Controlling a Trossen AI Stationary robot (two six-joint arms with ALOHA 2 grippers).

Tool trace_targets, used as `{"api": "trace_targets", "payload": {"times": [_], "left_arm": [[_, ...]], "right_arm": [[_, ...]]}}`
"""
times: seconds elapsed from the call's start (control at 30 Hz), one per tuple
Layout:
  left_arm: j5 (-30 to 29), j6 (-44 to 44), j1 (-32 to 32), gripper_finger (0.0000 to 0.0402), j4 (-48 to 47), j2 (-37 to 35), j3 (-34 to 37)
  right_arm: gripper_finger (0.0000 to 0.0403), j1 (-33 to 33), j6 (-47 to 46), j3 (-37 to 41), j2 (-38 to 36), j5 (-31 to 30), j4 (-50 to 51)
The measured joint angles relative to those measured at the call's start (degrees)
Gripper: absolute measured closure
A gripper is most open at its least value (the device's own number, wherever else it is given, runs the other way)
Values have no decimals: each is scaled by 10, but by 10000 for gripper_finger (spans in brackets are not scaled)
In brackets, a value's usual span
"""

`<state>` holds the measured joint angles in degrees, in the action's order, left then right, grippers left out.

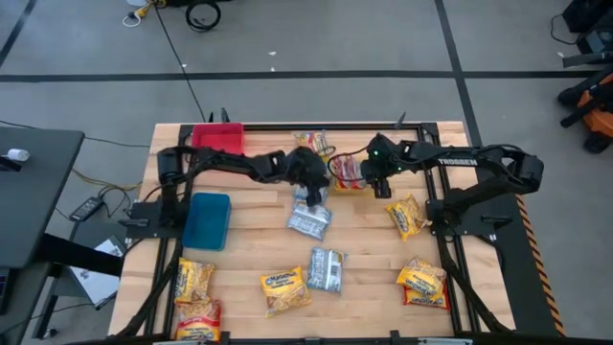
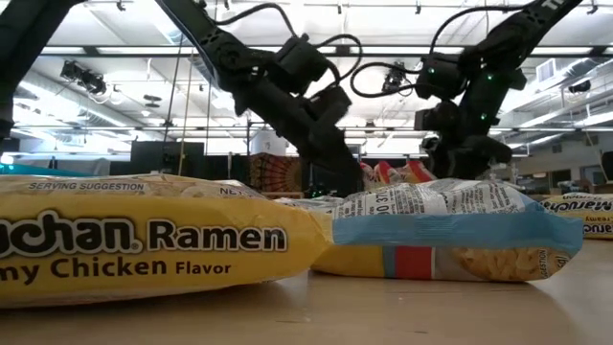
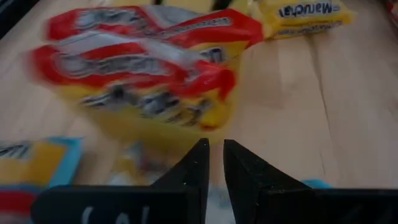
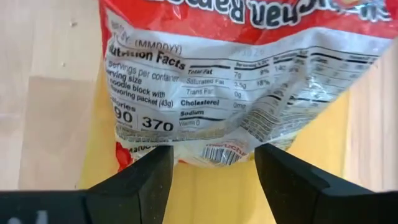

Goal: Sort Maruchan noodles
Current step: Put the red noodle pack into the yellow bin

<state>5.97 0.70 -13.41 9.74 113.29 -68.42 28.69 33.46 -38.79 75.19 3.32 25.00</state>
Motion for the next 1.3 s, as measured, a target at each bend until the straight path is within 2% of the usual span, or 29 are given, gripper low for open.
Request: {"api": "trace_targets", "payload": {"times": [0.2, 0.57, 0.63, 0.9, 1.03, 1.3], "left_arm": [[-97, 15, 18, 349, 25, 48, 0], [-102, 34, 18, 349, 69, 62, 2], [-87, 30, 19, 349, 70, 62, 2], [-77, 30, 28, 349, 60, 61, 1], [-91, 29, 28, 349, 29, 51, 0], [-103, 29, 28, 349, 17, 13, 0]], "right_arm": [[173, -2, 6, 10, 33, 0, -13], [172, -13, -16, 20, 98, 17, -172], [173, -13, -27, 20, 101, 19, -182], [172, -14, -40, 18, 86, 4, -134], [171, -14, -59, 18, 58, -20, -83], [171, -15, -67, 18, -3, -29, -38]]}}
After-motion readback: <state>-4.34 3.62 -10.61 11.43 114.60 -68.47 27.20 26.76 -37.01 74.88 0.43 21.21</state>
